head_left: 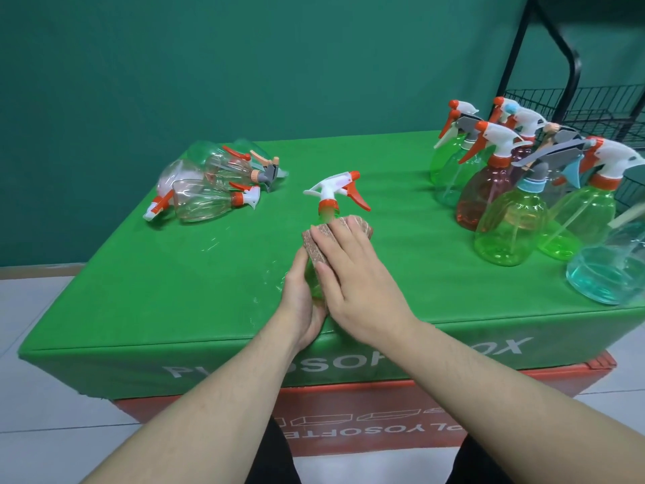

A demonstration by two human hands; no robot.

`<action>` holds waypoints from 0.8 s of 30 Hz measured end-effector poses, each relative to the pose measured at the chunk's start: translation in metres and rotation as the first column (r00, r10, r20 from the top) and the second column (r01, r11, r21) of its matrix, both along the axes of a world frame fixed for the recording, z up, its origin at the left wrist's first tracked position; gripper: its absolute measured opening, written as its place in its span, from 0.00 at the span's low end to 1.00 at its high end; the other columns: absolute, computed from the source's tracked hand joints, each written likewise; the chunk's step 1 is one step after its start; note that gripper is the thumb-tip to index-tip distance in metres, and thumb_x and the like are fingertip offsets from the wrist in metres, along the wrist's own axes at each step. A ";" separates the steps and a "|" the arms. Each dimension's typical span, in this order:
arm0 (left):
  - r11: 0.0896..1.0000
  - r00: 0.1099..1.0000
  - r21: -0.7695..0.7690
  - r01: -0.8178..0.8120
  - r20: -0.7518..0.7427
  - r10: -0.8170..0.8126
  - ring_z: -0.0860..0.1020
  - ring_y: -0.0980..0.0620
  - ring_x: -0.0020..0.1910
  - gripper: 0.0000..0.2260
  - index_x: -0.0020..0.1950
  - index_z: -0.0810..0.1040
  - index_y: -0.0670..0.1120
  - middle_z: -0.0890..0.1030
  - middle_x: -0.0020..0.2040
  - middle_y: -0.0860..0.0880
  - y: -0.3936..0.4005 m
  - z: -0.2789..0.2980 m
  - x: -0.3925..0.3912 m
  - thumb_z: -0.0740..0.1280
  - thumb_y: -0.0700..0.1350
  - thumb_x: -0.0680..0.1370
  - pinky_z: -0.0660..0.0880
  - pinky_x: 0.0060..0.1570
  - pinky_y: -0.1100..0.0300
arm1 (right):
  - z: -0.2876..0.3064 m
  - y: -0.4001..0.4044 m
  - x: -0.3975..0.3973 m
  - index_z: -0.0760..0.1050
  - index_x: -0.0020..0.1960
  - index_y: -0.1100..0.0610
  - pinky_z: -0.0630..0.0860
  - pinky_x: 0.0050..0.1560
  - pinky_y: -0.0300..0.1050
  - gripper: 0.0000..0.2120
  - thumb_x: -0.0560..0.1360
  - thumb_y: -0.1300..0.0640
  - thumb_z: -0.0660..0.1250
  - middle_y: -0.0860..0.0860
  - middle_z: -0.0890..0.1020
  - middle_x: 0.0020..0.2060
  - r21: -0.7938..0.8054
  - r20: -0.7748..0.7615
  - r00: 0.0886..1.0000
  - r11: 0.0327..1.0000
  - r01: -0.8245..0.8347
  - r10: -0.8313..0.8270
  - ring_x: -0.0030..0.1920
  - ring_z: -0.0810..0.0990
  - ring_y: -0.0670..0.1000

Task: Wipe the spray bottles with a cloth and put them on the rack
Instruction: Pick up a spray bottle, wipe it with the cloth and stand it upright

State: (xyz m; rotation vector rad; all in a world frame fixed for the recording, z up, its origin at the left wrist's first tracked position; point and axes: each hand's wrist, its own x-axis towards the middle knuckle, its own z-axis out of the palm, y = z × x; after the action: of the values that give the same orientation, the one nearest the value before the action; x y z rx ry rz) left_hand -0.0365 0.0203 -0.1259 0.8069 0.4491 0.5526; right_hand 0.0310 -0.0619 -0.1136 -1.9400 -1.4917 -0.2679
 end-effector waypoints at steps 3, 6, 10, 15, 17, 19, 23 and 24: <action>1.000 1.000 -0.017 -0.003 0.029 0.004 0.85 0.51 0.56 0.18 0.55 0.88 0.50 0.86 0.58 0.47 0.003 0.001 0.000 0.58 0.54 0.85 0.82 0.49 0.55 | 0.008 0.017 0.009 0.66 0.78 0.56 0.51 0.80 0.54 0.25 0.84 0.49 0.50 0.54 0.62 0.80 -0.044 -0.067 0.998 0.999 -0.002 -0.001 0.80 0.56 0.56; 0.999 0.999 -0.020 0.025 0.022 -0.025 0.84 0.48 0.51 0.18 0.51 0.88 0.53 0.87 0.55 0.47 0.004 0.002 0.000 0.59 0.56 0.84 0.79 0.50 0.50 | 0.018 0.031 0.017 0.68 0.76 0.57 0.57 0.78 0.54 0.25 0.83 0.49 0.50 0.54 0.65 0.78 -0.054 -0.182 0.983 0.999 -0.008 -0.002 0.79 0.61 0.55; 1.000 1.000 -0.017 0.023 -0.007 -0.023 0.85 0.48 0.48 0.17 0.57 0.84 0.51 0.87 0.52 0.47 0.005 0.003 0.000 0.58 0.56 0.84 0.80 0.44 0.49 | 0.027 0.040 0.021 0.69 0.77 0.53 0.60 0.77 0.49 0.21 0.85 0.51 0.55 0.50 0.63 0.79 -0.049 -0.366 0.930 0.999 0.015 -0.032 0.78 0.63 0.53; 1.000 1.000 -0.019 0.017 -0.008 -0.018 0.85 0.46 0.49 0.19 0.52 0.87 0.50 0.87 0.51 0.46 0.004 -0.001 0.000 0.58 0.55 0.84 0.80 0.45 0.50 | 0.024 0.033 0.013 0.68 0.77 0.50 0.61 0.76 0.47 0.21 0.85 0.52 0.55 0.48 0.63 0.80 -0.023 -0.401 0.913 0.998 0.064 -0.068 0.78 0.63 0.52; 1.000 1.000 -0.029 0.005 -0.009 -0.005 0.84 0.46 0.51 0.21 0.48 0.89 0.50 0.87 0.53 0.45 0.005 -0.001 0.000 0.58 0.55 0.84 0.79 0.51 0.48 | 0.019 0.026 0.009 0.67 0.78 0.51 0.57 0.76 0.41 0.21 0.86 0.52 0.54 0.49 0.64 0.79 -0.003 -0.378 0.924 0.998 0.062 -0.059 0.77 0.62 0.51; 1.000 1.000 -0.029 -0.003 -0.003 0.003 0.85 0.47 0.51 0.21 0.47 0.90 0.51 0.87 0.53 0.45 0.006 -0.003 0.001 0.58 0.55 0.85 0.80 0.51 0.50 | 0.014 0.017 0.005 0.65 0.79 0.52 0.53 0.77 0.40 0.22 0.86 0.51 0.52 0.51 0.63 0.79 -0.008 -0.330 0.943 0.999 0.052 -0.051 0.78 0.60 0.49; 0.999 1.000 -0.047 -0.022 0.000 0.022 0.86 0.49 0.51 0.22 0.48 0.90 0.48 0.87 0.53 0.45 0.005 -0.005 0.003 0.58 0.55 0.85 0.81 0.51 0.55 | -0.003 0.001 -0.002 0.60 0.80 0.53 0.50 0.81 0.48 0.25 0.85 0.50 0.49 0.53 0.58 0.81 -0.007 -0.247 0.969 1.000 0.015 -0.017 0.81 0.53 0.50; 0.999 1.000 -0.042 -0.023 -0.017 0.022 0.85 0.48 0.54 0.22 0.52 0.89 0.46 0.86 0.56 0.43 0.004 -0.003 0.002 0.59 0.55 0.85 0.80 0.57 0.54 | -0.007 -0.003 -0.004 0.59 0.81 0.52 0.50 0.81 0.50 0.25 0.85 0.49 0.48 0.52 0.55 0.82 -0.018 -0.239 0.971 1.000 0.015 -0.019 0.81 0.51 0.51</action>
State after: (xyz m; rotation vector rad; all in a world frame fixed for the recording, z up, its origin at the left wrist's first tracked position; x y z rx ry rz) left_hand -0.0343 0.0245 -0.1293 0.7675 0.4841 0.5564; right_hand 0.0272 -0.0650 -0.1206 -1.9228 -1.3231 -0.0269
